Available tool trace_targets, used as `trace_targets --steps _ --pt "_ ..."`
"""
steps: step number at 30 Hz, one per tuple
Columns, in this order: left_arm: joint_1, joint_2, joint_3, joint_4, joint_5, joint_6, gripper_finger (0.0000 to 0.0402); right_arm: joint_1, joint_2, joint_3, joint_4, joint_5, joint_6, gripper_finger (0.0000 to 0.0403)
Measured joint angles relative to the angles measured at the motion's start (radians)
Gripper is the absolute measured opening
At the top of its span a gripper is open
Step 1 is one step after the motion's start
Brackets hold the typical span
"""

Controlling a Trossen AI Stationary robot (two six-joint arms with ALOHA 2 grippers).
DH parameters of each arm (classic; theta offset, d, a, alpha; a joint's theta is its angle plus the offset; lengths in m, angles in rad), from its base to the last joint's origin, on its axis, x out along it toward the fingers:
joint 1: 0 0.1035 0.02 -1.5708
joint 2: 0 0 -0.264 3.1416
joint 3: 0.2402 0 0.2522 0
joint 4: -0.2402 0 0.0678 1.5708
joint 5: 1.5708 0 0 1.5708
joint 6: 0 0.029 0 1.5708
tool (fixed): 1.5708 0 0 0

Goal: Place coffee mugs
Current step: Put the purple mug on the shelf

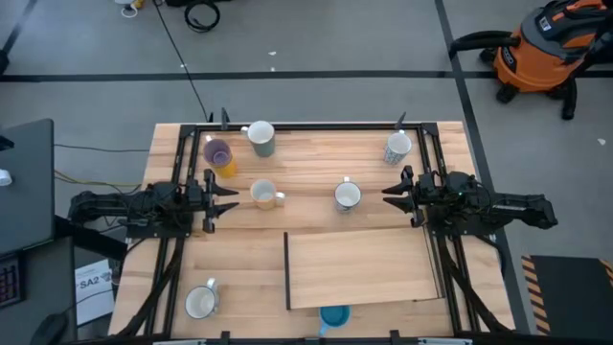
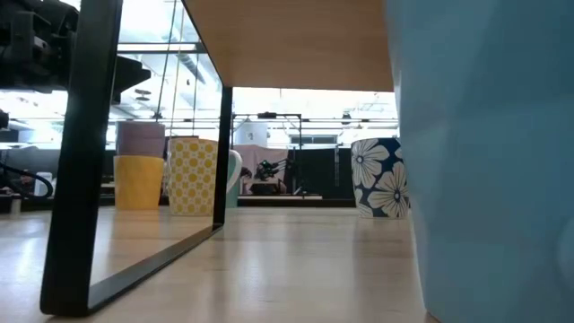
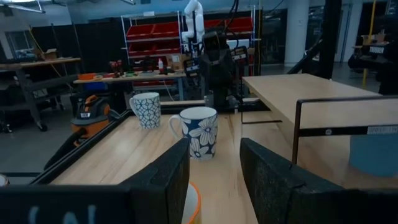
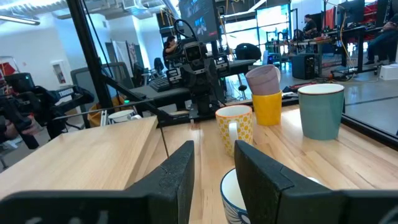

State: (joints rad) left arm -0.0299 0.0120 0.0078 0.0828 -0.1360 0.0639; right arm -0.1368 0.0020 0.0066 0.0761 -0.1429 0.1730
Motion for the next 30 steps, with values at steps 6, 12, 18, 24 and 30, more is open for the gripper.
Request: trace_targets --steps 6,12,18,24,30 --pt "0.000 0.000 0.000 0.023 -0.001 0.000 0.0149 0.000 0.000 0.000 0.000 0.000 0.000 0.0121" --pt "0.000 0.000 0.000 0.024 -0.001 0.000 0.0149 0.000 0.000 0.000 0.000 0.000 0.000 0.0121" --pt "0.000 0.000 0.000 0.028 0.009 0.000 0.0149 0.000 0.000 0.000 0.000 0.000 0.000 0.0120" --pt "0.000 0.000 0.000 0.028 0.010 0.000 0.0149 0.000 0.000 0.000 0.000 0.000 0.000 0.0120" --pt "0.000 0.000 0.000 0.027 0.007 -0.001 0.0154 0.000 0.000 0.000 0.000 0.000 0.000 0.0120"
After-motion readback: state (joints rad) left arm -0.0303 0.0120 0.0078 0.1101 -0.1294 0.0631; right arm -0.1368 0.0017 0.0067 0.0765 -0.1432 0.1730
